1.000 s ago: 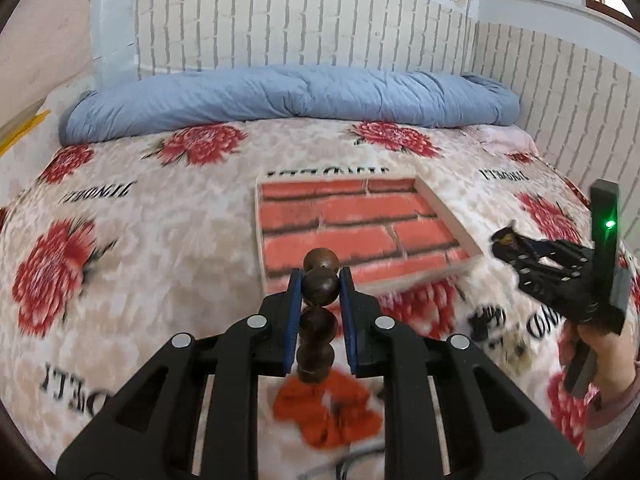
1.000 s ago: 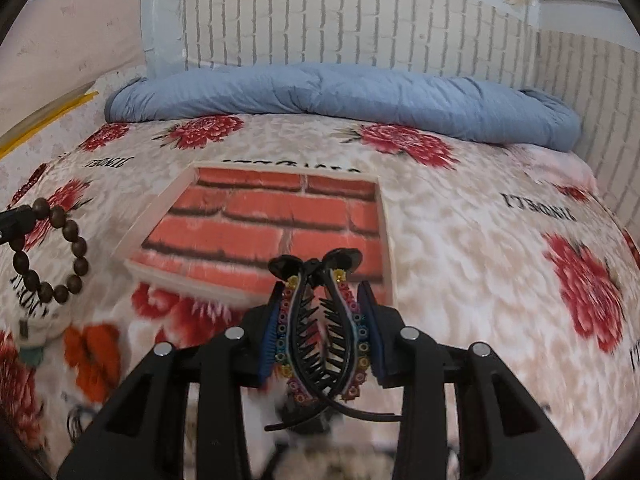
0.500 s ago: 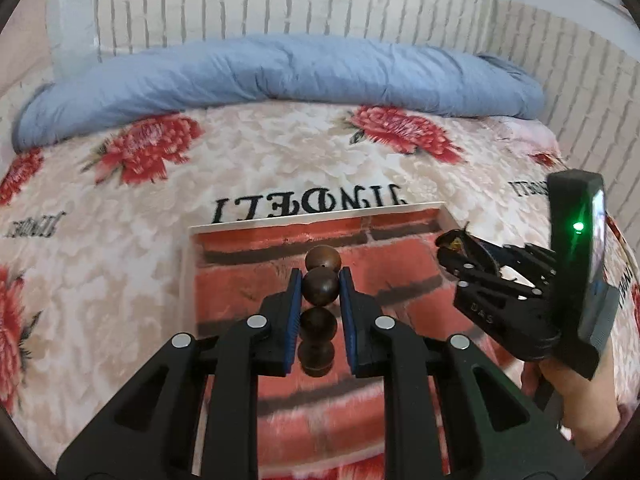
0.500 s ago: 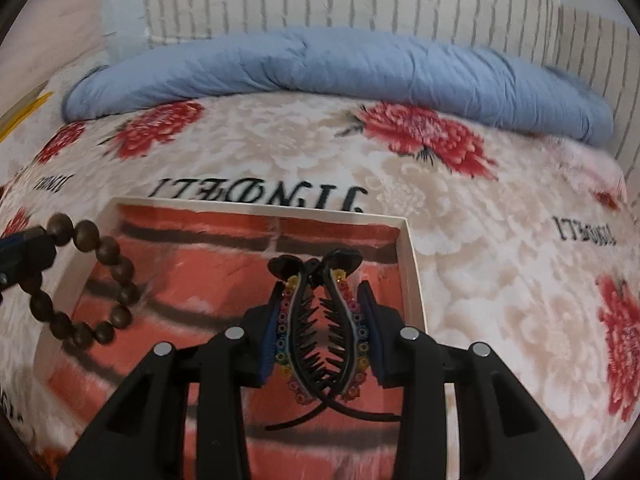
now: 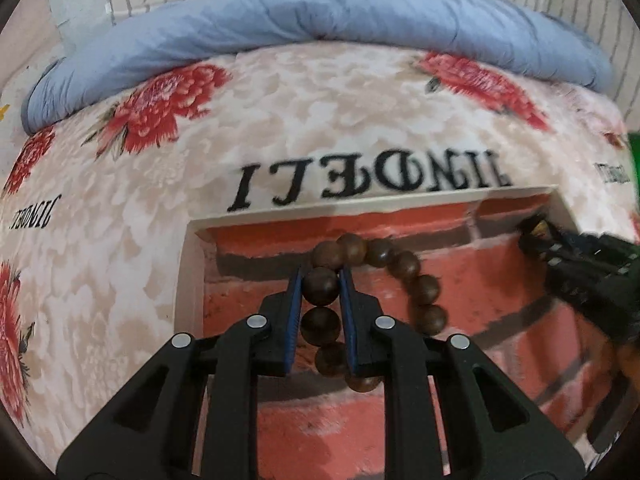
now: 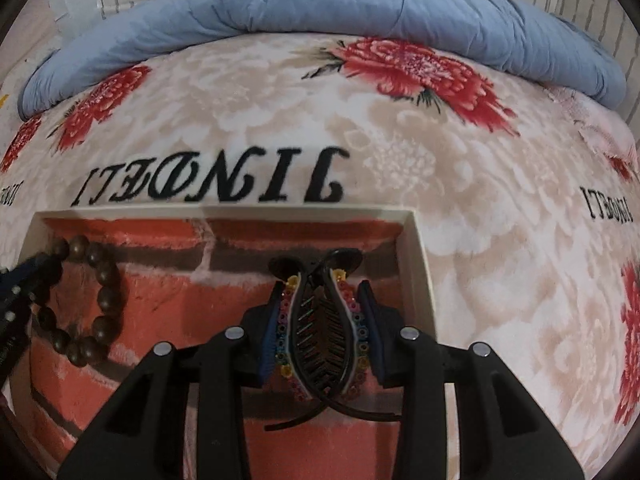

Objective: Organize jewelry
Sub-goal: 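Carry the claw clip in right gripper while left gripper carries the bracelet into the tray, then open both grippers to release the clip and bracelet inside the tray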

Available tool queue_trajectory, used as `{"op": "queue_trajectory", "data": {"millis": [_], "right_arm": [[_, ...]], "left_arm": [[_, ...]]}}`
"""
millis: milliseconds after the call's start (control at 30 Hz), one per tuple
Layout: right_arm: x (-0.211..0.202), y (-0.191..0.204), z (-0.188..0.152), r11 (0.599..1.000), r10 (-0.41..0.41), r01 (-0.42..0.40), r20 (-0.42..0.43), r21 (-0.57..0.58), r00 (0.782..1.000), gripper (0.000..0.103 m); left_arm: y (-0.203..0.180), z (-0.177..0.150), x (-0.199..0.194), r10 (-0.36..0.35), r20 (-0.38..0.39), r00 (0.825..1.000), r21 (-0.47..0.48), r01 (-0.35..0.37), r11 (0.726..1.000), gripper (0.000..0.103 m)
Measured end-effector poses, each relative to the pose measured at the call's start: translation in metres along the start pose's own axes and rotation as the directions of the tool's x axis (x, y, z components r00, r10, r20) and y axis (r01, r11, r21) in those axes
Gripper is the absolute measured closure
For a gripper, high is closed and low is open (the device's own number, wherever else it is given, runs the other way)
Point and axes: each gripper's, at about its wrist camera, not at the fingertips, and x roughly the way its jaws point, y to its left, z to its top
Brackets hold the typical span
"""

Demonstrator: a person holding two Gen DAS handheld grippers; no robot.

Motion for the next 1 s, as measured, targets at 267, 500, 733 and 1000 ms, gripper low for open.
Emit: {"op": "queue_trajectory", "data": {"millis": [267,500,733,1000], "right_arm": [[-0.009,-0.004,-0.002,0.998,0.064,-0.064,0.008,0.02,0.998,0.029],[-0.09,-0.018,-0.006,0.991,0.085,-0.097,0.122,0.096,0.989,0.016],[-0.231,-0.024,-0.01,0.987,-0.056,0.025,0.19,0.16,0.98,0.01],[-0.341,-0.024,-0.05,0.973,-0.153,0.111,0.202,0.204,0.967,0.008]], "left_arm": [[0.01,-0.005,0.008,-0.01,-0.048,0.999,-0.042,0.008,0.999,0.071],[0.007,-0.018,-0.063,-0.011,0.084,0.996,-0.017,0.012,1.0,0.018],[0.022,-0.062,-0.161,0.009,0.156,0.988,-0.04,-0.002,0.999,0.005],[0.047,-0.147,-0.23,0.035,0.165,0.986,-0.078,-0.023,0.997,0.005]]}}
